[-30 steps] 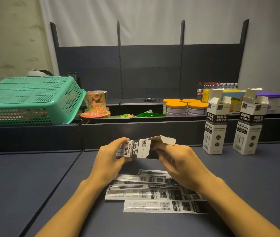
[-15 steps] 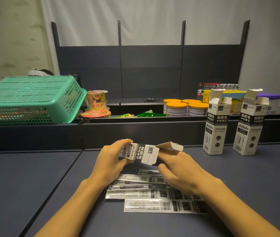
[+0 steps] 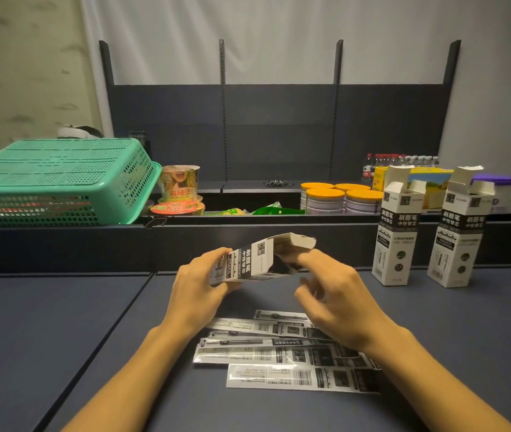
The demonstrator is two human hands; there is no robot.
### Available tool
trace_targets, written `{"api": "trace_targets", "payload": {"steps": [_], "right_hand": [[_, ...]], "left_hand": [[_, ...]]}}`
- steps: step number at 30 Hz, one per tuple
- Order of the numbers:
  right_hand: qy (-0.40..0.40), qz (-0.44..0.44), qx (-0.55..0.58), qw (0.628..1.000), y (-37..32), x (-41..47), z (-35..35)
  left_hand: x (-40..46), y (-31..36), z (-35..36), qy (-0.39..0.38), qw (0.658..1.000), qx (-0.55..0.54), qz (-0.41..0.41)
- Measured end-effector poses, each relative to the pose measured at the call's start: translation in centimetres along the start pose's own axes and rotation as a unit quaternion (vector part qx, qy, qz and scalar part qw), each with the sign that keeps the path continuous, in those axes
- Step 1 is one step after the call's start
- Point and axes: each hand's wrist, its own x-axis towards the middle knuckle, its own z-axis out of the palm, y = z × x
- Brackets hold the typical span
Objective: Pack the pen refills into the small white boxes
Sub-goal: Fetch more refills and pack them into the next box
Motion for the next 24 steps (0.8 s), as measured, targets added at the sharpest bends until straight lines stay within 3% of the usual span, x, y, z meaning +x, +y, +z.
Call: {"api": "trace_targets", "payload": {"steps": [12, 24], "right_hand": [[-0.077, 0.050, -0.037, 0.995, 0.21, -0.43, 0.54], [-0.021, 0.007, -0.045, 0.999, -0.28, -0.30, 0.36]], "left_hand": [[-0.10, 0.28, 0.03, -0.038, 0.999, 0.007, 0.030], [-0.02, -0.13, 0.10, -0.029, 0.999, -0.003, 0.024]]}}
